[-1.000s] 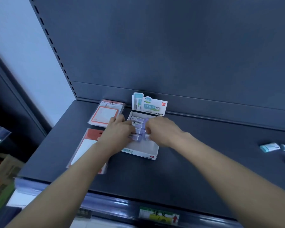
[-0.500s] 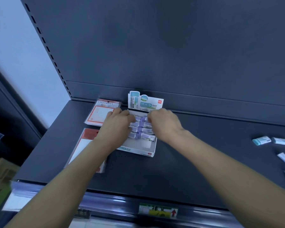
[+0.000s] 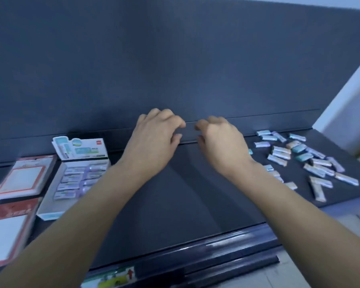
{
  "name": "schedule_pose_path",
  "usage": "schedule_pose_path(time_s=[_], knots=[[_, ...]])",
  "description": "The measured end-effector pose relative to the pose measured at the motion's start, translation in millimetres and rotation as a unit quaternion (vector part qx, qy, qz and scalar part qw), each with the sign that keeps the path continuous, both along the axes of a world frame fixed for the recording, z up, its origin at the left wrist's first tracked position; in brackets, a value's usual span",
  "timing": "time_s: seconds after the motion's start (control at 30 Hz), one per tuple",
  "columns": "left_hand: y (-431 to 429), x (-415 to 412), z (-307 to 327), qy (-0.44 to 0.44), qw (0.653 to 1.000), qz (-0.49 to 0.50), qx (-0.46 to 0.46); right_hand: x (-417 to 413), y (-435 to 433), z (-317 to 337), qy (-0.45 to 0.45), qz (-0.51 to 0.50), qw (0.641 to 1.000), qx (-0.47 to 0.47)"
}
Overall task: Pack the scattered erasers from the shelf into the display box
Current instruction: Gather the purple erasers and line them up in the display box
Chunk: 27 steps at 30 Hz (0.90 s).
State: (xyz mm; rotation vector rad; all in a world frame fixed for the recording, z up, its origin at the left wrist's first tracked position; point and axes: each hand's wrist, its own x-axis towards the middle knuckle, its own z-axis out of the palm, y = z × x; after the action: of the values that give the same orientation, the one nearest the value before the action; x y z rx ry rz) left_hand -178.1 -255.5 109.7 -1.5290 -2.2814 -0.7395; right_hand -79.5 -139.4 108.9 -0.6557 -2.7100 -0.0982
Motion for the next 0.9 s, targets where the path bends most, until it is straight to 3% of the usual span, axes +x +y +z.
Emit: schedule_pose_path(time_s=[0.3,0.47,0.9], knots=[[139,136,6,0.002,0.998,-0.065,-0.013,168,143,9,0.036,-0.103,0.994,-0.018],[200,184,-2,-0.003,0.998,-0.050,-0.036,233,214,14,0.041,-0.134,0.990,-0.026],[292,149,-55,-0.052,0.988,0.020,-0.147,240,298,-8,0.015,-0.103,0.991,-0.083]])
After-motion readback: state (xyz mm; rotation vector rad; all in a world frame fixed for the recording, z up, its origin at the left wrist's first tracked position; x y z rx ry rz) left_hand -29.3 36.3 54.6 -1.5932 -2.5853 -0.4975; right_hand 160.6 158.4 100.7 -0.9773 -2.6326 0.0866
